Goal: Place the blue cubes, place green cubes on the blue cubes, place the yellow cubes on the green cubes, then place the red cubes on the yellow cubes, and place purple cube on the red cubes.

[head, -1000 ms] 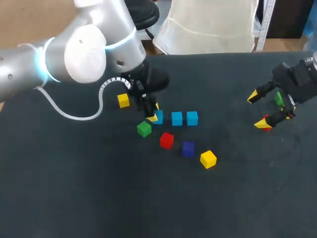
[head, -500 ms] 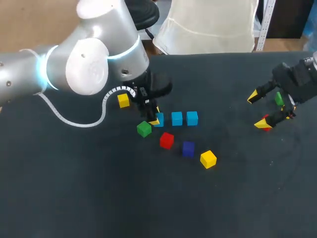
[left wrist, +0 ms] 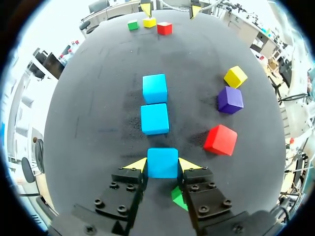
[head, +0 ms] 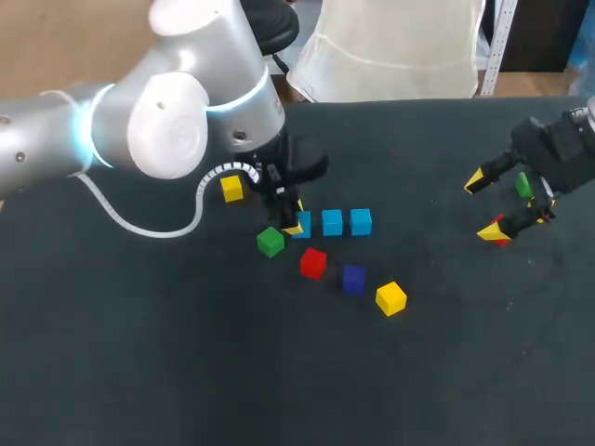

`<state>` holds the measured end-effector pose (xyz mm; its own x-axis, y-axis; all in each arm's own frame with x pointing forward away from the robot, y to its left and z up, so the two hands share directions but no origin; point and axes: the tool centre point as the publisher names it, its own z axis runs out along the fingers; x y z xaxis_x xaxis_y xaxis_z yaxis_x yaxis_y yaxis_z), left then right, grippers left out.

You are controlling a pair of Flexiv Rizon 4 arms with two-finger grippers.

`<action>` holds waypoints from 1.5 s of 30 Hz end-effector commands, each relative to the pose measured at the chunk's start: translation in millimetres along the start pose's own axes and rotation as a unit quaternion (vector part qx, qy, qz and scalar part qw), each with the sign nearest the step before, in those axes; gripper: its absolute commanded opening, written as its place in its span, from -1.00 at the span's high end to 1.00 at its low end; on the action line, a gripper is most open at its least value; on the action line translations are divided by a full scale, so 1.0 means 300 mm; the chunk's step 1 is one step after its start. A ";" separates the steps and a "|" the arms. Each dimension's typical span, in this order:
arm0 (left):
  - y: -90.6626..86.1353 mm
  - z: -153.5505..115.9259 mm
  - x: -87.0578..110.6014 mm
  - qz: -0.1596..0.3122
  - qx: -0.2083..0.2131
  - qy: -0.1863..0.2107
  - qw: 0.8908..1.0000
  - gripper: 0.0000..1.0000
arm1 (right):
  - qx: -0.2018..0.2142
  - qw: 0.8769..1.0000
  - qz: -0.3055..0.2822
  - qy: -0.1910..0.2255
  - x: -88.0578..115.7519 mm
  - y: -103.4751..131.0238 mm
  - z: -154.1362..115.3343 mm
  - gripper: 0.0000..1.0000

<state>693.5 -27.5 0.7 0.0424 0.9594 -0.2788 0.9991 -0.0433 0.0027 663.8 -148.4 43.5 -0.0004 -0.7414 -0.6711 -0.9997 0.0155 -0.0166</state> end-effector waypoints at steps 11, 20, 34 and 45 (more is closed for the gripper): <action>0.038 0.047 -0.013 -0.009 0.012 0.003 1.000 1.00 | 0.000 1.000 -0.001 -0.001 0.002 -0.002 0.001 -1.00; 0.057 0.044 -0.003 -0.013 0.007 0.005 1.000 1.00 | 0.000 1.000 -0.001 -0.001 0.002 -0.002 0.001 -1.00; 0.046 0.029 0.018 -0.019 0.003 0.007 1.000 1.00 | 0.000 1.000 -0.001 -0.001 0.002 -0.002 0.001 -1.00; 0.046 0.025 0.017 -0.018 0.005 0.010 1.000 1.00 | 0.000 1.000 -0.001 -0.001 0.002 -0.002 0.001 -1.00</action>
<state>707.7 -26.5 -6.3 0.0062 0.9646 -0.2635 0.9998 -0.0107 -0.0158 663.8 -148.4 43.5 -0.0004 -0.7413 -0.6711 -0.9997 0.0155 -0.0166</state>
